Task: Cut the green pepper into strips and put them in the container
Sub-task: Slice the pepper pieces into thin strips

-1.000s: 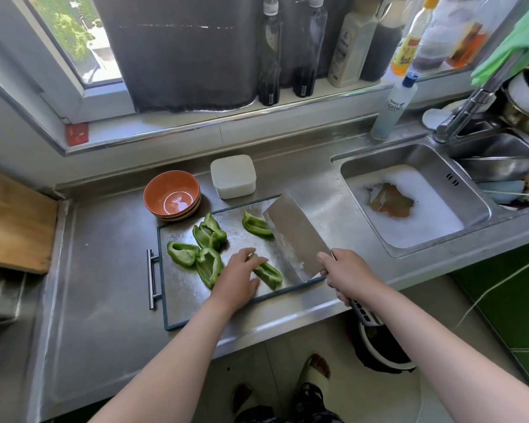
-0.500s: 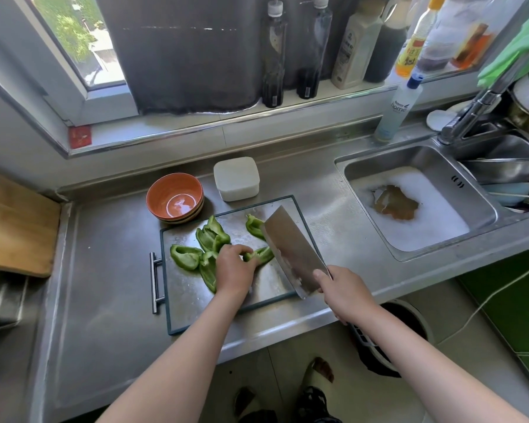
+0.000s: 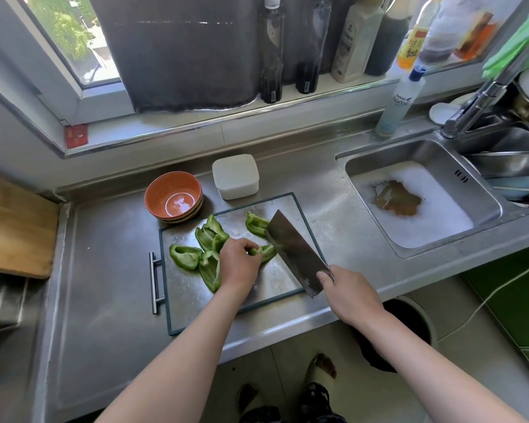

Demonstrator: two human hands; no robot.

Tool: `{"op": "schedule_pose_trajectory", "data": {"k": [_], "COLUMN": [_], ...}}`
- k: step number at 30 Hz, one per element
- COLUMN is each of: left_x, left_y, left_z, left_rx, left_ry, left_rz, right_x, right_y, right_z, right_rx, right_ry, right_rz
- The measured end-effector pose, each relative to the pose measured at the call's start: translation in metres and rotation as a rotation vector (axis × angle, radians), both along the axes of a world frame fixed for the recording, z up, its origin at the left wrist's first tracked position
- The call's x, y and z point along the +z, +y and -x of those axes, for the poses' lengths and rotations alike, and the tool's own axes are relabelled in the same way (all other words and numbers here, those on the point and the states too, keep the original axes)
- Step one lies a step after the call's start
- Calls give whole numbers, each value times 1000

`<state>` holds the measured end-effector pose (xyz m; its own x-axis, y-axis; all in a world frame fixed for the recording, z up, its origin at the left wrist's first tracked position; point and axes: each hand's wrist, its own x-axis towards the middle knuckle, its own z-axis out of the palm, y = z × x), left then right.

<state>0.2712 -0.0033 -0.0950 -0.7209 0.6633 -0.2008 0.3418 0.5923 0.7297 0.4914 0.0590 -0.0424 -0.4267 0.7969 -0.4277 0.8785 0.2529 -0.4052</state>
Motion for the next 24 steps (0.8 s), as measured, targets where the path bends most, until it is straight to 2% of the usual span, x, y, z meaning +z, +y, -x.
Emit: {"op": "schedule_pose_trajectory", "data": {"k": [16, 24], "left_x": [4, 2], "left_y": [-7, -7], "left_z": [-5, -2], "left_rx": [55, 90], "left_ry": [-2, -68], "left_rz": [-7, 5], "right_x": [-16, -17], "right_y": [4, 8], "right_z": [-5, -5], "right_rx": [-97, -144], "right_ry": [133, 190], "right_rz": [216, 318]}}
